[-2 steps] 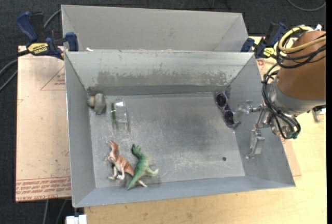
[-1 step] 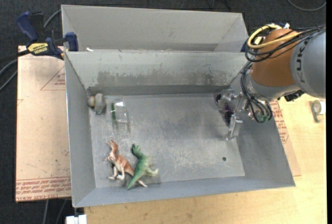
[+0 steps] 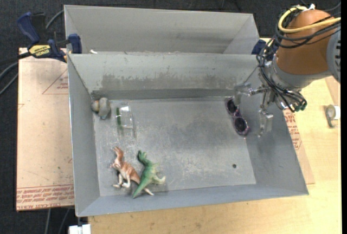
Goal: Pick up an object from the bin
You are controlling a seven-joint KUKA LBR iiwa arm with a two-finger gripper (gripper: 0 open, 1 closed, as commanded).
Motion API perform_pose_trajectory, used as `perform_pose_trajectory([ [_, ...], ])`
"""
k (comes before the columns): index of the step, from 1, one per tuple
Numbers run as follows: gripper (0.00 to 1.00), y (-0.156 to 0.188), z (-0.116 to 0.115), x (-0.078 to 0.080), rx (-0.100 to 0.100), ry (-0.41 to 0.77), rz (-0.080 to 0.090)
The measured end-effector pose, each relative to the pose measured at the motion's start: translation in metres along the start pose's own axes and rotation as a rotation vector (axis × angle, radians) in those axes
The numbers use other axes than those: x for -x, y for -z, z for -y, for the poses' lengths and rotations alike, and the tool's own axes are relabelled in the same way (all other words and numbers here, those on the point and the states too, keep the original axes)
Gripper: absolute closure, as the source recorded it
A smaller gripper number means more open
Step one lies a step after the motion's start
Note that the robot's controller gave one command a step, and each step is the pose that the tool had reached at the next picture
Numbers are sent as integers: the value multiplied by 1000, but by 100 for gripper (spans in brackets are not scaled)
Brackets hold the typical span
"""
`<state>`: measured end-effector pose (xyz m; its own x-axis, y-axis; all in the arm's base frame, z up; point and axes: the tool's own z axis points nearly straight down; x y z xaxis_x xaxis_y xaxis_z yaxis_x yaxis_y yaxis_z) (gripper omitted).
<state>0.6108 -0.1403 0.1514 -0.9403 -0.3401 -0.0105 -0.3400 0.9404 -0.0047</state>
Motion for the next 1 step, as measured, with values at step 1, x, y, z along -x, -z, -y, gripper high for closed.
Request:
perform_pose_trajectory([
  [1,0,-52,22,24,4,130,-2],
])
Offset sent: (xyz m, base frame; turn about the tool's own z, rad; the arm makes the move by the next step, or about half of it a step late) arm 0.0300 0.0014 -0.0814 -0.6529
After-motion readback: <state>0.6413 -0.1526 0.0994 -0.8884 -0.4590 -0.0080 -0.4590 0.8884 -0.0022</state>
